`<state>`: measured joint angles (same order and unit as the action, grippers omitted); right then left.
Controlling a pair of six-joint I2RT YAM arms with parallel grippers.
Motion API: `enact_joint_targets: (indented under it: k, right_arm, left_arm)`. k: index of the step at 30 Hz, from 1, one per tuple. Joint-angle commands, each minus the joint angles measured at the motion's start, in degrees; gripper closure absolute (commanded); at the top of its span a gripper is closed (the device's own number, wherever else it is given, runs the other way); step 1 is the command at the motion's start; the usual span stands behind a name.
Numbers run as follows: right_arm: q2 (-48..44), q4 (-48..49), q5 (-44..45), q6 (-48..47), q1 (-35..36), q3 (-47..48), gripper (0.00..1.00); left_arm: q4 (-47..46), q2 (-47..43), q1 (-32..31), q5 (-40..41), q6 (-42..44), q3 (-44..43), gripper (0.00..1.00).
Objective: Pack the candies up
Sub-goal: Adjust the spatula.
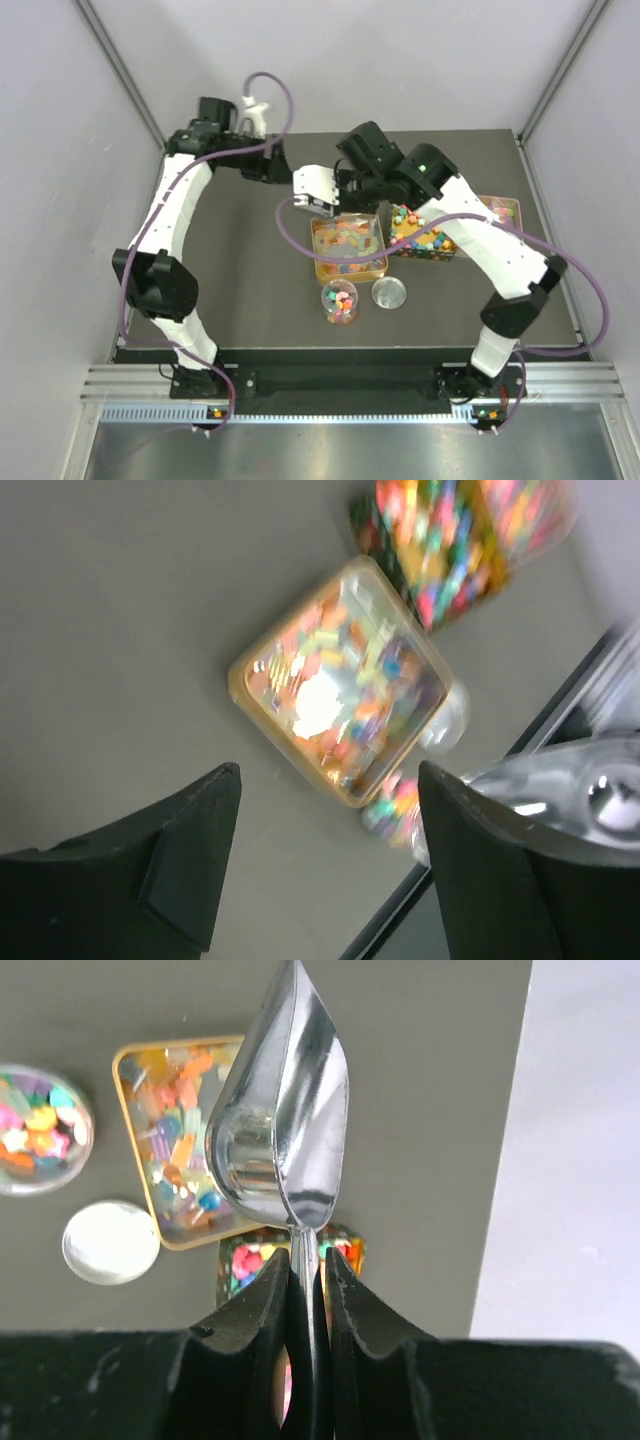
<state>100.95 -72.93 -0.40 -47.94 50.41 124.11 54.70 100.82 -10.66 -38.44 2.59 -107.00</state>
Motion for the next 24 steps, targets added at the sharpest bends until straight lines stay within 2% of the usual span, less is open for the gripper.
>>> enact_joint_targets:
  k: [1,2,3,4,5,7,10,17,20,21,24]
  right_arm:
    - [-14.8,11.3,4.2,-6.9,2.5,-11.6,1.00]
    - [-17.5,13.9,6.5,-10.9,3.6,-20.1,1.00]
    - [-19.7,17.4,7.5,-12.6,4.0,-23.4,1.00]
    - [-22.7,18.2,8.2,-13.8,4.3,-26.1,1.00]
    - [-24.1,19.0,9.9,-15.8,4.9,-30.9,1.00]
    - [-28.9,25.2,11.5,-17.9,5.5,-36.0,1.00]
    - [-32.0,31.0,14.5,-23.1,7.2,-42.2,1.00]
    - [-31.2,36.3,17.5,-29.3,9.3,-44.4,1.00]
    - [-30.6,38.8,17.9,-30.5,9.7,-44.6,1.00]
    - [-30.5,38.8,18.0,-30.5,9.9,-44.2,1.00]
    - [-29.7,39.1,17.9,-30.6,10.2,-43.3,1.00]
  left_arm:
    - [-11.2,-1.4,16.4,-21.8,-27.3,10.0,0.29]
    - [-18.8,-1.7,17.8,-33.9,-36.1,14.2,0.33]
    - [-37.8,-2.0,18.6,-40.1,-46.4,23.3,0.38]
    - [-51.3,-2.2,18.4,-43.6,-66.8,27.4,0.42]
    - [-52.0,-2.3,18.4,-46.3,-65.4,28.7,0.42]
    - [-41.3,-2.1,17.3,-47.5,-56.8,27.4,0.43]
    - [-37.9,-2.6,14.6,-49.8,-55.6,28.1,0.41]
    - [-42.3,-4.7,7.7,-50.7,-58.5,30.8,0.42]
    - [-44.1,-6.0,6.1,-49.9,-60.2,33.1,0.50]
    - [-44.7,-6.5,5.8,-49.6,-60.4,33.7,0.57]
    - [-46.2,-6.9,5.4,-48.9,-61.7,35.3,0.60]
